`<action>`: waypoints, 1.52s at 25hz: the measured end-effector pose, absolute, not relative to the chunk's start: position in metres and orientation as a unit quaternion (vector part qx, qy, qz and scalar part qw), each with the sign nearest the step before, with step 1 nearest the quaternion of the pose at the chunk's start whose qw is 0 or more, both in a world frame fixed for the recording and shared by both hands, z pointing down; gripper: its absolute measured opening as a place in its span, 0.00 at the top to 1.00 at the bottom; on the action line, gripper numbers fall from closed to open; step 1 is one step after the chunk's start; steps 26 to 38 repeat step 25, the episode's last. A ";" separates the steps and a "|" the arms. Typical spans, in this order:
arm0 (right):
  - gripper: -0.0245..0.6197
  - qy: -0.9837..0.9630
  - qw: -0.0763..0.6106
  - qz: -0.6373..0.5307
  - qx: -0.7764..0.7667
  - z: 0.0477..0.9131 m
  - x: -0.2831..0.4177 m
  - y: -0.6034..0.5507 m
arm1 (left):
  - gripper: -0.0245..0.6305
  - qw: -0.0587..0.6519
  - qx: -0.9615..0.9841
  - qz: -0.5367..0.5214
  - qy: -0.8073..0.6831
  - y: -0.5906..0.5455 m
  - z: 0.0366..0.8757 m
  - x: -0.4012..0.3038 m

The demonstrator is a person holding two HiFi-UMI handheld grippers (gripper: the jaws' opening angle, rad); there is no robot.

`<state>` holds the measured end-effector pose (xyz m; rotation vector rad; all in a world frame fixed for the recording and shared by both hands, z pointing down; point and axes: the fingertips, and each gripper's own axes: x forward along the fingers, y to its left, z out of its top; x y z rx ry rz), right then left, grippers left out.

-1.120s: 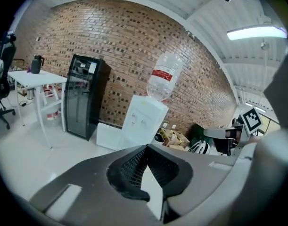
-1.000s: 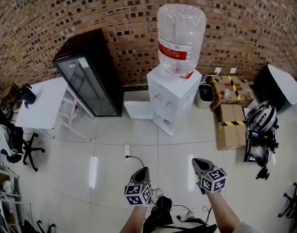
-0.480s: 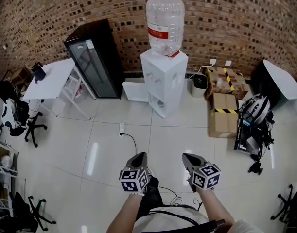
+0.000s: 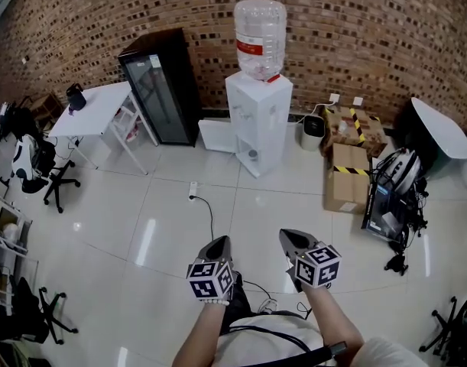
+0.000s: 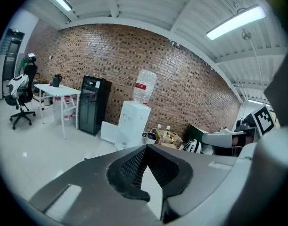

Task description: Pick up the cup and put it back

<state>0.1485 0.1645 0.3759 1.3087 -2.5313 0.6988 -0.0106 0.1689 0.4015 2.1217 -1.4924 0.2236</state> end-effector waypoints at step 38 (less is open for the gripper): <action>0.94 -0.855 0.111 0.206 0.462 0.359 0.150 0.155 | 0.95 0.258 0.806 0.069 -0.529 0.151 0.378 0.006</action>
